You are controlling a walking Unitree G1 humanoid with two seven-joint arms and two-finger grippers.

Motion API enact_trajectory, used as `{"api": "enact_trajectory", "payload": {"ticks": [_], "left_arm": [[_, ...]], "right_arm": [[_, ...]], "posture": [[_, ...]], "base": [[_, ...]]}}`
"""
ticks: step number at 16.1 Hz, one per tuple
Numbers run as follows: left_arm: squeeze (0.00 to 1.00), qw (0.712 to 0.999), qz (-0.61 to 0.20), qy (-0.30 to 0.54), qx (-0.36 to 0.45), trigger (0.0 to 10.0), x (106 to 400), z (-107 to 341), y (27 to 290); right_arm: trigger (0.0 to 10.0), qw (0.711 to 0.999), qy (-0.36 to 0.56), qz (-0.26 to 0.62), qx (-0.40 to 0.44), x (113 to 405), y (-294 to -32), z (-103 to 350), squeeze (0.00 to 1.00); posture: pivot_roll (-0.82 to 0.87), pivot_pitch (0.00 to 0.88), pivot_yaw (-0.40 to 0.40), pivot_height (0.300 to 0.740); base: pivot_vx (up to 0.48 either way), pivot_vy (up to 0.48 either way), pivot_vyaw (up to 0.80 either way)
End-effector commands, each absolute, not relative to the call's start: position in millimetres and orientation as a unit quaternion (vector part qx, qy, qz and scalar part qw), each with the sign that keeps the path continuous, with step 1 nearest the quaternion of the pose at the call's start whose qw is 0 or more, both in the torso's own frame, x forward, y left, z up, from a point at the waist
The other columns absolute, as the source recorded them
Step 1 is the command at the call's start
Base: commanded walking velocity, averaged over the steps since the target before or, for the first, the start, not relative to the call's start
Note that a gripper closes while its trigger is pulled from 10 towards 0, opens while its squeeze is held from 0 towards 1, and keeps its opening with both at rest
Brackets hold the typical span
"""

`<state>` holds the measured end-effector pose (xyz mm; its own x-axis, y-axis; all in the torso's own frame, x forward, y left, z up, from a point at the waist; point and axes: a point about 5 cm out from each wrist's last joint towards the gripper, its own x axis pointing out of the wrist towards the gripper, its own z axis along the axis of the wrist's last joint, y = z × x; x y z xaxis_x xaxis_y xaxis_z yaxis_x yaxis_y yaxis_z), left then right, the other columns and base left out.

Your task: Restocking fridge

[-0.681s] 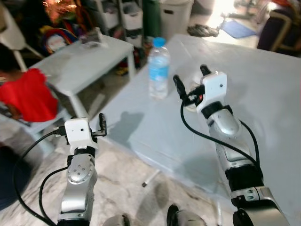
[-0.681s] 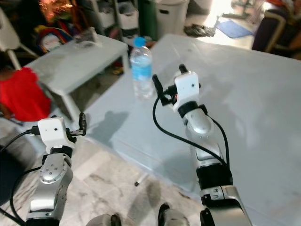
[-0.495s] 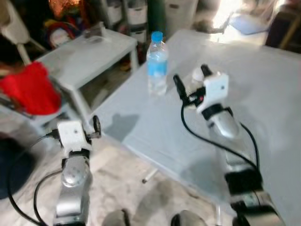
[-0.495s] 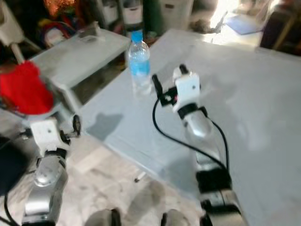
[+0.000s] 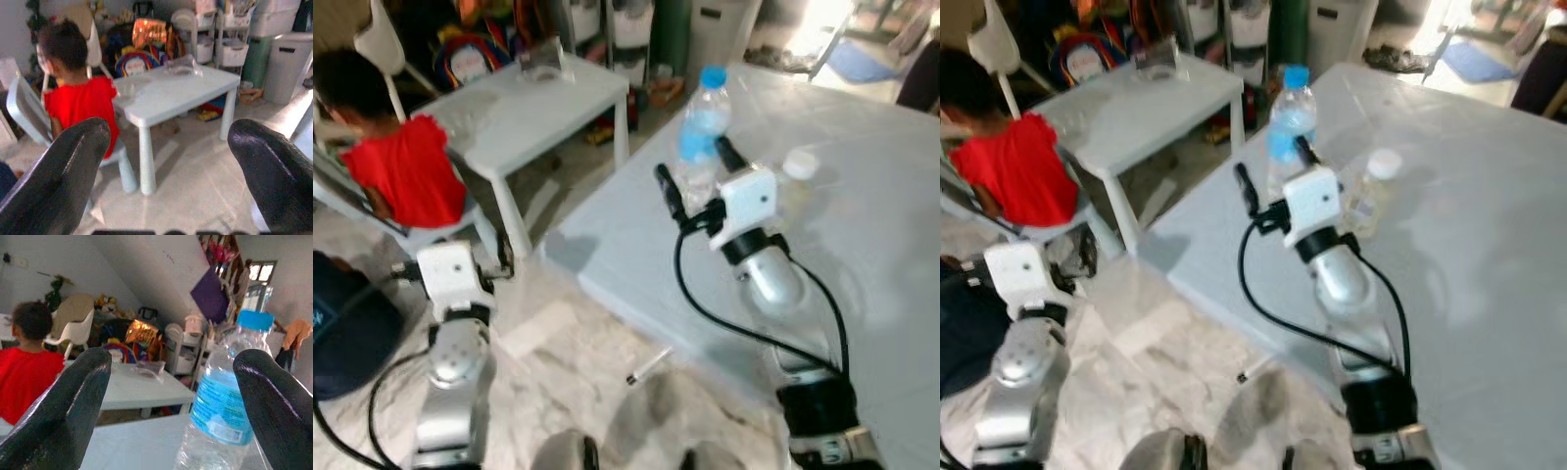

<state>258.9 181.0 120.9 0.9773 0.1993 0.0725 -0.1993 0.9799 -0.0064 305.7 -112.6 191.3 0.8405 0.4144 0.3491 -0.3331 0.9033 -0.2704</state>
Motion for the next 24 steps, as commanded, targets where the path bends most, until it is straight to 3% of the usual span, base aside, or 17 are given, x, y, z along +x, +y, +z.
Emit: {"api": "enact_trajectory", "payload": {"ticks": [1,4,13,21,24], "left_arm": [[0.00,0.995,0.093,-0.035,-0.001,10.0,258.7,121.7,176.8],[0.00,0.996,0.085,-0.035,0.005,10.0,256.4,119.1,173.4],[0.00,0.998,0.064,-0.022,-0.009,10.0,250.1,111.8,166.3],[0.00,0.996,0.075,-0.054,-0.011,10.0,263.8,127.9,172.7],[0.00,0.996,0.076,-0.055,-0.011,10.0,265.3,127.8,172.5]], "right_arm": [[10.0,0.955,-0.203,0.189,-0.105,304.0,-117.7,192.6,0.00],[10.0,0.958,-0.194,0.186,-0.104,300.3,-117.9,189.1,0.00],[10.0,0.981,-0.121,0.142,-0.062,288.3,-129.6,154.2,0.00],[10.0,0.972,-0.146,0.163,-0.081,294.0,-126.4,165.1,0.00],[10.0,0.969,-0.150,0.177,-0.083,291.2,-122.4,165.0,0.00]], "posture": [[-0.06,0.063,0.037,0.740],[-0.07,0.058,0.036,0.740],[-0.08,0.036,0.052,0.740],[-0.08,0.036,0.045,0.740],[-0.08,0.036,0.046,0.740]], "base": [[0.000,0.480,0.00],[0.000,0.160,0.00],[0.000,0.000,-0.73],[0.285,0.000,0.00],[0.345,0.000,0.59]]}}
